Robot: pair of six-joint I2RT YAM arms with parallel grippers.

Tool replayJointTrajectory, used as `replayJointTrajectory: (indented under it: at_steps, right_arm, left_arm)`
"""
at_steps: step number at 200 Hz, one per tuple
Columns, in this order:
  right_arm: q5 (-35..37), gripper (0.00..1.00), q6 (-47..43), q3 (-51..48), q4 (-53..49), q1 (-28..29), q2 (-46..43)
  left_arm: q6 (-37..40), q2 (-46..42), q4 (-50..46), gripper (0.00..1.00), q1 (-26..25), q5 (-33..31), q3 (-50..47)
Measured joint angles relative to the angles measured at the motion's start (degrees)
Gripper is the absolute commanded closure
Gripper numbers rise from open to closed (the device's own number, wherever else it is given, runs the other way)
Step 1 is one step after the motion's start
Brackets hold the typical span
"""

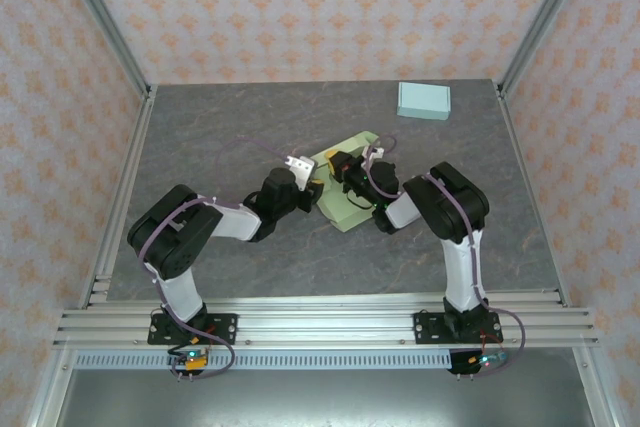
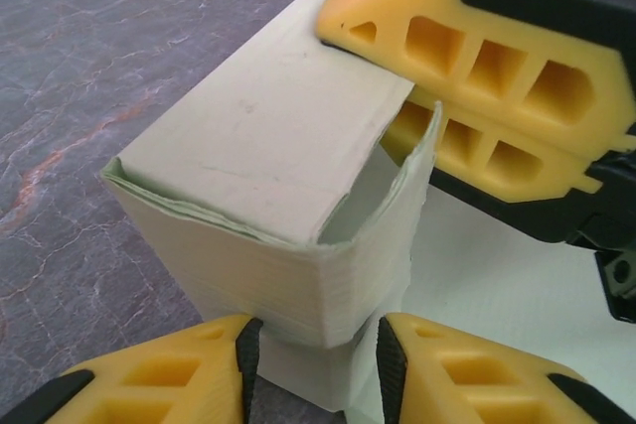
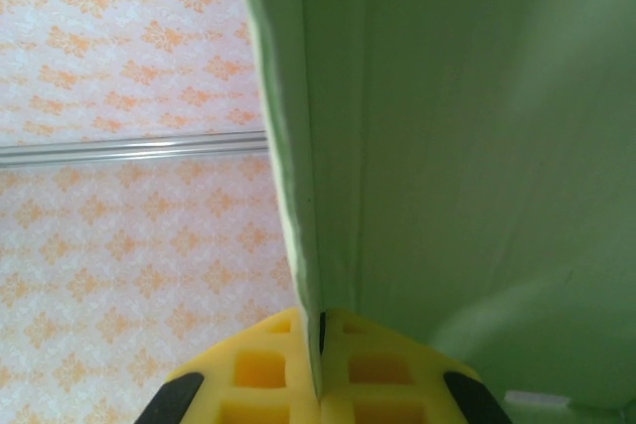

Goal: Fold the paper box

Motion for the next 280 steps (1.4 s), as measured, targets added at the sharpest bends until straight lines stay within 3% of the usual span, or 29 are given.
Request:
replayJointTrajectory:
  at_steps: [80, 121, 208, 242, 280]
  right_arm:
    - [4.48, 1.0, -0.15, -1.79, -0.24, 1.16, -2.97]
    - [6.32, 0.96, 0.07, -1.79, -0.24, 1.51, -2.95]
    - [5.2, 0.56, 0.24, -2.93, -1.03, 2.73, -3.54]
    - [4.0, 0.53, -3.63, -6.38, -5.75, 2.14, -11.45]
    - [2.4, 0.53, -9.03, -9.18, -19.12, -1.42, -26.77]
  left_arm:
    - [0.07, 2.47, -1.2, 0.63, -0.72, -3.58, 3.02]
    - [-0.28, 3.28, -2.21, 0.91, -0.72, -7.15, 3.74]
    - [-0.31, 3.74, -7.34, 0.98, -0.7, -10.43, 7.5]
    - [0.31, 3.72, -10.34, 1.0, -0.7, -10.95, 8.76]
    - [1.73, 3.02, -12.46, 1.0, -0.26, -9.68, 9.16]
